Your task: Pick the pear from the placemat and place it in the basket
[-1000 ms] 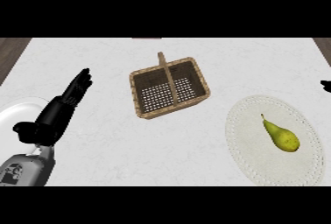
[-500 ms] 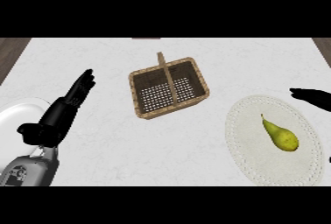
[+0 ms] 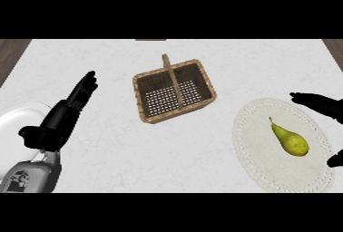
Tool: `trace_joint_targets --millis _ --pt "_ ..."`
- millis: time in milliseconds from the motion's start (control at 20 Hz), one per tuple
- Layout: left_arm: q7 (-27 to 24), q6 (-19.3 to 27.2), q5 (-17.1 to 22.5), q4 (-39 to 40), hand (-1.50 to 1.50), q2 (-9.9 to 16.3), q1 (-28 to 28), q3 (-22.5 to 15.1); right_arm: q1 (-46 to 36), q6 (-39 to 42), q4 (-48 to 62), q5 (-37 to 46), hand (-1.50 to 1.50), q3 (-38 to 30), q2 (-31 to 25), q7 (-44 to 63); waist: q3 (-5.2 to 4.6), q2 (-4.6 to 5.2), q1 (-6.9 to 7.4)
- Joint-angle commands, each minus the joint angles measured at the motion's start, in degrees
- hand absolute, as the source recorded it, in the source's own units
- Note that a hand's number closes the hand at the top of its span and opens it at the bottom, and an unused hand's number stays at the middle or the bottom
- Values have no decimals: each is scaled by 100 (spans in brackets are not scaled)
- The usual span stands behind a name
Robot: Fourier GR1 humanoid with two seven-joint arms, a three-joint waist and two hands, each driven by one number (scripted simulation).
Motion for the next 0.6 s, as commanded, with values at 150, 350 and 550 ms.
trace_joint_targets --millis 150,350,550 --pt "441 -92 -51 -507 0 -87 114 184 174 371 -313 61 -150 -186 100 -212 0 -9 -9" --pt "242 -263 -94 221 0 -180 -400 371 367 144 -349 360 -150 -244 146 -196 -1 -3 -41" --pt "325 -190 -283 -374 0 -411 127 150 441 70 -370 628 -150 -326 97 -213 0 -6 -21"
